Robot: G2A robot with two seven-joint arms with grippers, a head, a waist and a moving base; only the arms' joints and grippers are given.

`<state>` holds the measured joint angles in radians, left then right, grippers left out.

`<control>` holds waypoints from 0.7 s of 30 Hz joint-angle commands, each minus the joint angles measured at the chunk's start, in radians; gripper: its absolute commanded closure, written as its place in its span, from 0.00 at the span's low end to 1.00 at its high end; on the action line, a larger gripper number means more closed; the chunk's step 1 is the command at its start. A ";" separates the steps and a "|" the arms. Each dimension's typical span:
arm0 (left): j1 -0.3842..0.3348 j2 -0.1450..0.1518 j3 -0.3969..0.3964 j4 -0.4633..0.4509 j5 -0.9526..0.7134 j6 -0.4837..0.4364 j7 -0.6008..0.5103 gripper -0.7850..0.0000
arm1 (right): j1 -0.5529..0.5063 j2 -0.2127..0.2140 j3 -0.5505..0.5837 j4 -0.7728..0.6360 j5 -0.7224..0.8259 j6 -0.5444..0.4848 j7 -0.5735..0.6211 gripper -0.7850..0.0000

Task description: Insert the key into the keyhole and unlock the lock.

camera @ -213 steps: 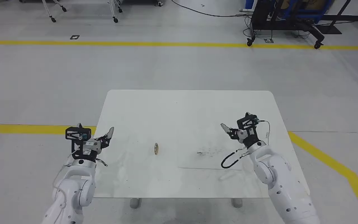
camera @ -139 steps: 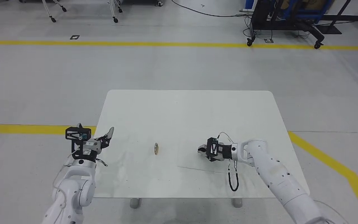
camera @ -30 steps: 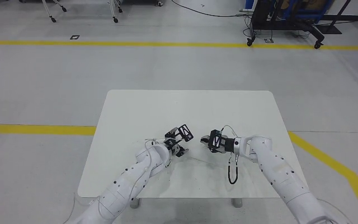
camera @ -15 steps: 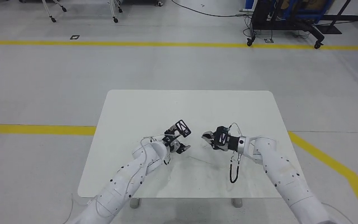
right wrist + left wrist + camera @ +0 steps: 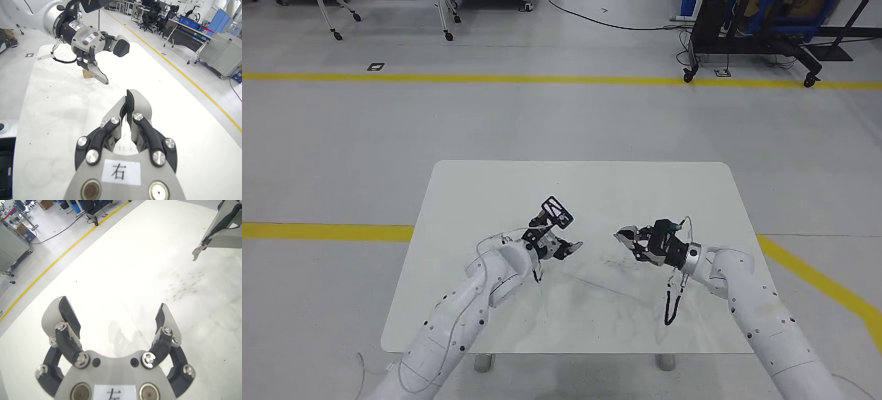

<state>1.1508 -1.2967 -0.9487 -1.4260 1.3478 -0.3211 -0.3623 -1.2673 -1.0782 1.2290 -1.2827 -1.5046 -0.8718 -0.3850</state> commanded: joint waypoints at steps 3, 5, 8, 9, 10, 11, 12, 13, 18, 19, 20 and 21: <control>0.036 0.010 -0.120 0.050 -0.307 -0.089 0.090 0.00 | 0.005 -0.009 -0.009 0.027 0.119 -0.012 -0.050 1.00; 0.046 0.016 -0.182 0.071 -0.469 -0.193 0.133 0.00 | 0.022 -0.015 -0.022 0.054 0.188 -0.062 -0.071 1.00; 0.047 0.029 -0.245 0.105 -0.680 -0.382 0.109 0.00 | 0.046 -0.024 -0.029 0.094 0.295 -0.094 -0.081 1.00; 0.039 0.034 -0.261 0.116 -0.730 -0.429 0.084 0.00 | 0.054 -0.026 -0.031 0.105 0.333 -0.107 -0.078 1.00; 0.031 0.037 -0.271 0.125 -0.771 -0.462 0.056 0.00 | 0.061 -0.029 -0.034 0.116 0.375 -0.121 -0.075 1.00; 0.022 0.040 -0.279 0.133 -0.812 -0.481 0.033 0.00 | 0.066 -0.032 -0.036 0.129 0.417 -0.126 -0.066 1.00; 0.015 0.042 -0.284 0.143 -0.858 -0.490 0.012 0.00 | 0.072 -0.035 -0.042 0.142 0.462 -0.132 -0.047 1.00; 0.007 0.043 -0.286 0.160 -0.904 -0.474 -0.017 0.00 | 0.083 -0.039 -0.047 0.150 0.507 -0.138 -0.024 1.00; -0.019 0.043 -0.280 0.187 -0.971 -0.377 -0.097 0.00 | 0.098 -0.044 -0.075 0.156 0.629 -0.140 0.045 1.00; -0.019 0.043 -0.280 0.187 -0.971 -0.377 -0.097 0.00 | 0.098 -0.044 -0.075 0.156 0.629 -0.140 0.045 1.00; -0.019 0.043 -0.280 0.187 -0.971 -0.377 -0.097 0.00 | 0.098 -0.044 -0.075 0.156 0.629 -0.140 0.045 1.00; -0.019 0.043 -0.280 0.187 -0.971 -0.377 -0.097 0.00 | 0.098 -0.044 -0.075 0.156 0.629 -0.140 0.045 1.00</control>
<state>1.1320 -1.2535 -1.2287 -1.2393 0.3772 -0.6977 -0.4593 -1.1687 -1.1219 1.1541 -1.1262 -0.8731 -1.0123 -0.3392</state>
